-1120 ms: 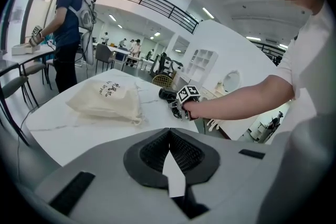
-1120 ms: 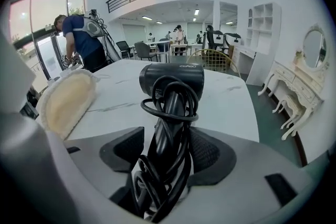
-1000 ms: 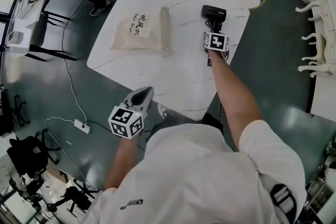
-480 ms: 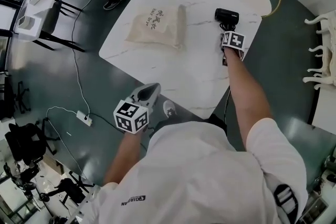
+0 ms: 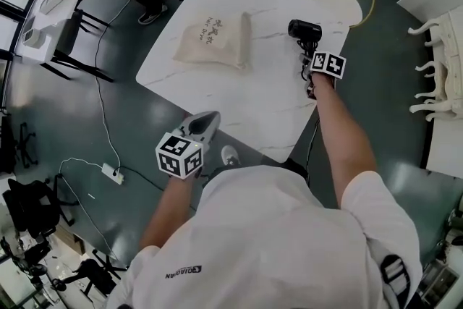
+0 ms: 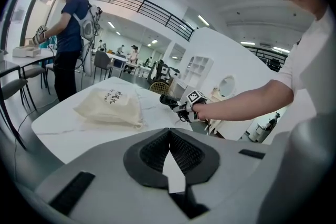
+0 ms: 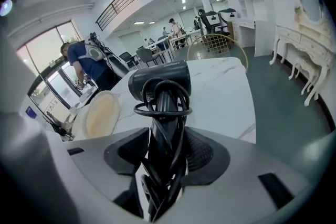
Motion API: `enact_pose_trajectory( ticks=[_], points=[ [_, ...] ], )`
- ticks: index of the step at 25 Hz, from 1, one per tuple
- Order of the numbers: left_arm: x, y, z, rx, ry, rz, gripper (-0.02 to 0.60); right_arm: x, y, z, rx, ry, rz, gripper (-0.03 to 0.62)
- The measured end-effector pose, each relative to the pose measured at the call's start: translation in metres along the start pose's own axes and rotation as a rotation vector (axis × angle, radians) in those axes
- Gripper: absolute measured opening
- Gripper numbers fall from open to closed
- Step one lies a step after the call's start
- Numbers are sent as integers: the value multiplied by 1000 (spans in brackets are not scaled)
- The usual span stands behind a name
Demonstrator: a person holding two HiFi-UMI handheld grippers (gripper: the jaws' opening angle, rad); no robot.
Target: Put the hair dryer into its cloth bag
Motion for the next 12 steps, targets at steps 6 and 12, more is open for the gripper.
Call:
enact_pose_trajectory(
  ticks=[6, 12],
  points=[
    [-3, 7, 7, -25, -26, -49, 28, 23, 50, -16, -100, -74, 131, 221],
    [-6, 12, 7, -34, -43, -89, 28, 57, 99, -39, -180, -88, 256, 221]
  ],
)
Point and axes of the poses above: the fingertips, and each gripper's own axes: y backward along the fingers, x to its left, z out of its top, the point moved 10 cm from there along y, backward along the fingers, and after that the axes turned 8 degrees about z, right-handed, at the moved point
